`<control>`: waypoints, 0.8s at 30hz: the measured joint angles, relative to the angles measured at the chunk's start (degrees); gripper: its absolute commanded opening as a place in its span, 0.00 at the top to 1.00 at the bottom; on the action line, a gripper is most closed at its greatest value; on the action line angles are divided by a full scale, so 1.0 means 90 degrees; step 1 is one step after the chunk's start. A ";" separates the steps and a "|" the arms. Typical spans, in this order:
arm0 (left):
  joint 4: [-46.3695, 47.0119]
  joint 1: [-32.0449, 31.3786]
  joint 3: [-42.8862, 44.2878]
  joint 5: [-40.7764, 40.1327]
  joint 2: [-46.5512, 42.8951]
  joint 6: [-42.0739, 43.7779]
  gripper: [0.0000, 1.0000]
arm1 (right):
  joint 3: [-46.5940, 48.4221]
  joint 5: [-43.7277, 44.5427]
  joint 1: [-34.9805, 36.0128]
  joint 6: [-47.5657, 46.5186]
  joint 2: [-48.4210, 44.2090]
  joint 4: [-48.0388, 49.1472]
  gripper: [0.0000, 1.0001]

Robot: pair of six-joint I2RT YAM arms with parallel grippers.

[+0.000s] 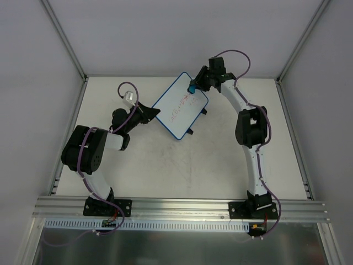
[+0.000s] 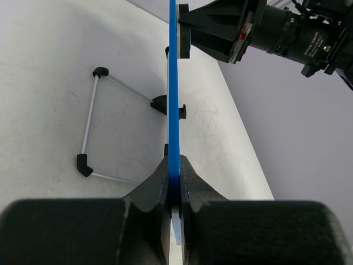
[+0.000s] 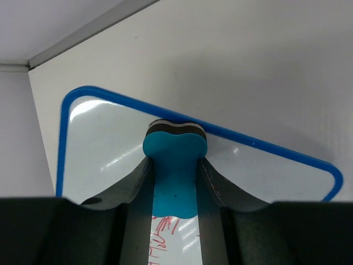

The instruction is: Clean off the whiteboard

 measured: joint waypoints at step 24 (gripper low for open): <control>0.0000 -0.0002 0.0000 0.0005 0.0000 0.0000 1.00 | -0.0119 0.0318 -0.0124 -0.0124 0.0000 -0.0427 1.00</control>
